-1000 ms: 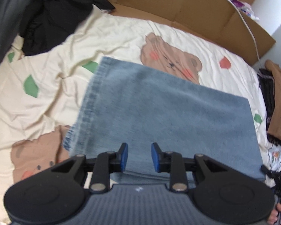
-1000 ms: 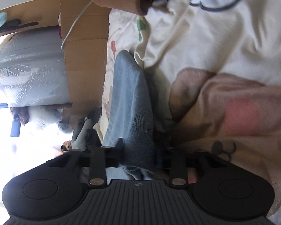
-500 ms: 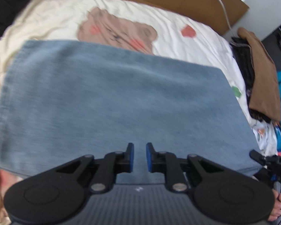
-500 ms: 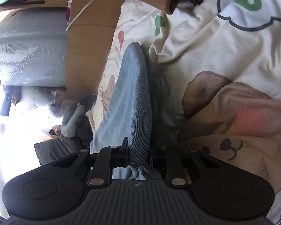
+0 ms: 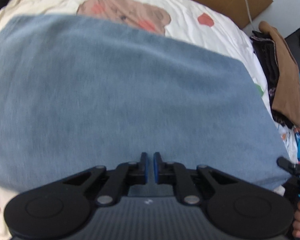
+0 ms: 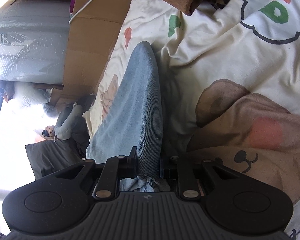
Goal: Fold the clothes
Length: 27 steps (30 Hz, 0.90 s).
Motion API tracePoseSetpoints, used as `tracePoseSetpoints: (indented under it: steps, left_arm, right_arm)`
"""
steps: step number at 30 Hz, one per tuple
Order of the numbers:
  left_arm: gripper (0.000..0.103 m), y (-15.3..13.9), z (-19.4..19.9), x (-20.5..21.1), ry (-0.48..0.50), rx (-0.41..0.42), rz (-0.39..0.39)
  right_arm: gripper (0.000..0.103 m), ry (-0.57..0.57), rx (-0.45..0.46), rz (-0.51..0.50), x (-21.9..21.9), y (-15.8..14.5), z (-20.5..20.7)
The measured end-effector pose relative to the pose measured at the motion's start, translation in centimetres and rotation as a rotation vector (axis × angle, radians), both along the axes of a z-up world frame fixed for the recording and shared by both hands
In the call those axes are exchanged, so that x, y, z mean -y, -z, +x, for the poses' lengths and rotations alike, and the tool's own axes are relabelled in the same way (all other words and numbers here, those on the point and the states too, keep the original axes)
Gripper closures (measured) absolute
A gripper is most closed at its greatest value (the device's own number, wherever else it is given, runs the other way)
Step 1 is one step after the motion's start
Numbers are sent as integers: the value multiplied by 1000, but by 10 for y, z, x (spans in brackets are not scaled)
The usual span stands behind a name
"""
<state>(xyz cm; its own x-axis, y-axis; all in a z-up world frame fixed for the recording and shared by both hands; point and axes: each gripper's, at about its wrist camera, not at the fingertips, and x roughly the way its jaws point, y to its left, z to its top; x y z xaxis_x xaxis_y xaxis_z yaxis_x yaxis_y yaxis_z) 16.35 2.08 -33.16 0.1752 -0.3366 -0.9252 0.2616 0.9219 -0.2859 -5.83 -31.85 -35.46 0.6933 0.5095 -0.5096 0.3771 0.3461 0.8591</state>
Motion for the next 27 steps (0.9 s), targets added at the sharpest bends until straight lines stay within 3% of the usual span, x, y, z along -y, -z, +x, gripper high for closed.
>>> tracePoseSetpoints:
  steps: [10,14,21,27]
  left_arm:
    - [93,1,68,30,19,63,5]
    - [94,9,95,32,-24,20,-15]
    - [94,10,125,40,-74,30,-22]
    - [99,22,141,35,-127,-14,-35]
  right_arm:
    - [84,-3,-11,-15,0,3,-2]
    - [84,-5,-12,-17,0,3,-2]
    - [83,5,-15,-15,-1,4,-4]
    - [64,-9,2,-60,-1,-2,3]
